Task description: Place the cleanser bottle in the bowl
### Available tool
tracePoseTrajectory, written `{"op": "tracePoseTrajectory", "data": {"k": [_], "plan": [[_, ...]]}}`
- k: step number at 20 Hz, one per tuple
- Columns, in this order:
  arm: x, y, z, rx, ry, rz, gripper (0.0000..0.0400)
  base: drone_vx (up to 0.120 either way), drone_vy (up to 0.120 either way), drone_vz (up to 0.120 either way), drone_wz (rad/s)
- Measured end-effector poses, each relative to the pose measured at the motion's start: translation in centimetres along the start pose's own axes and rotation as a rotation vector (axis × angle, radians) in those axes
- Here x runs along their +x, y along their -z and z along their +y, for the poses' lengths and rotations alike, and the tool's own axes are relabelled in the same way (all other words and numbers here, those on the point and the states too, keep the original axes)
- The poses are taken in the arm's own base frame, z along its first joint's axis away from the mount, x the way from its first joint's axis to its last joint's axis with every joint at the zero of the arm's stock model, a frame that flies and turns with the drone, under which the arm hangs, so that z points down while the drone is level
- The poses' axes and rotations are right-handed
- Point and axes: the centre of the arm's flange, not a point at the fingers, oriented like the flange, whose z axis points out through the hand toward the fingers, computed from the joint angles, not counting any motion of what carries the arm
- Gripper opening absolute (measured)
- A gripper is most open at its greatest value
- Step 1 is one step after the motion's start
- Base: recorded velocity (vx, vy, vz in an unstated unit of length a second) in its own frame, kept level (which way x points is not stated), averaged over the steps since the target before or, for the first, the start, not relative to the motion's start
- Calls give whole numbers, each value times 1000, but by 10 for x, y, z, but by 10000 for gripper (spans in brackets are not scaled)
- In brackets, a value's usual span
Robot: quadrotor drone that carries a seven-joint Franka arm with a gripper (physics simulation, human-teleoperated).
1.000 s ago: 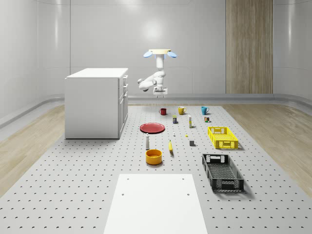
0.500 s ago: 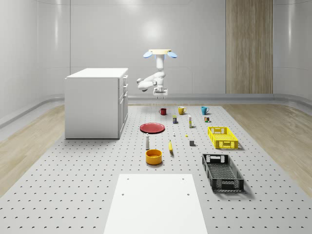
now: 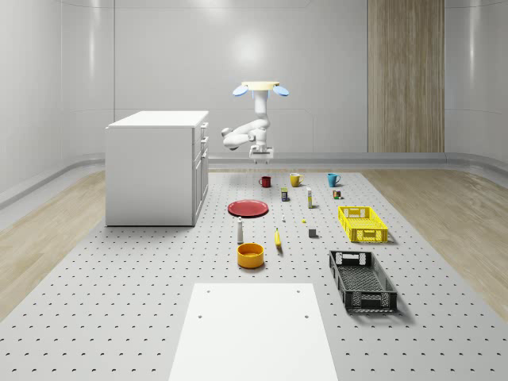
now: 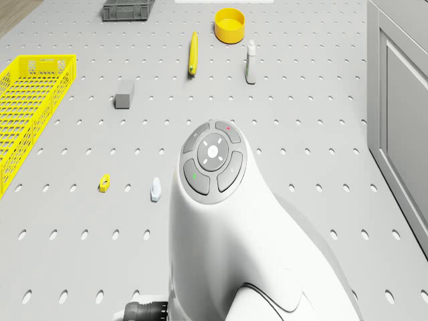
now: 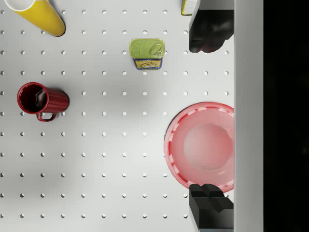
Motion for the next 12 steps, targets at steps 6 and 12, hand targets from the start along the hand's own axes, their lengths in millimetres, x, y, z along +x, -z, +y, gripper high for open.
{"op": "tracePoseTrajectory", "data": {"k": [6, 12], "plan": [[0, 0, 0, 0, 0, 0, 400, 120, -13, -120, 0], [0, 0, 0, 0, 0, 0, 400, 120, -60, -27, 0]]}}
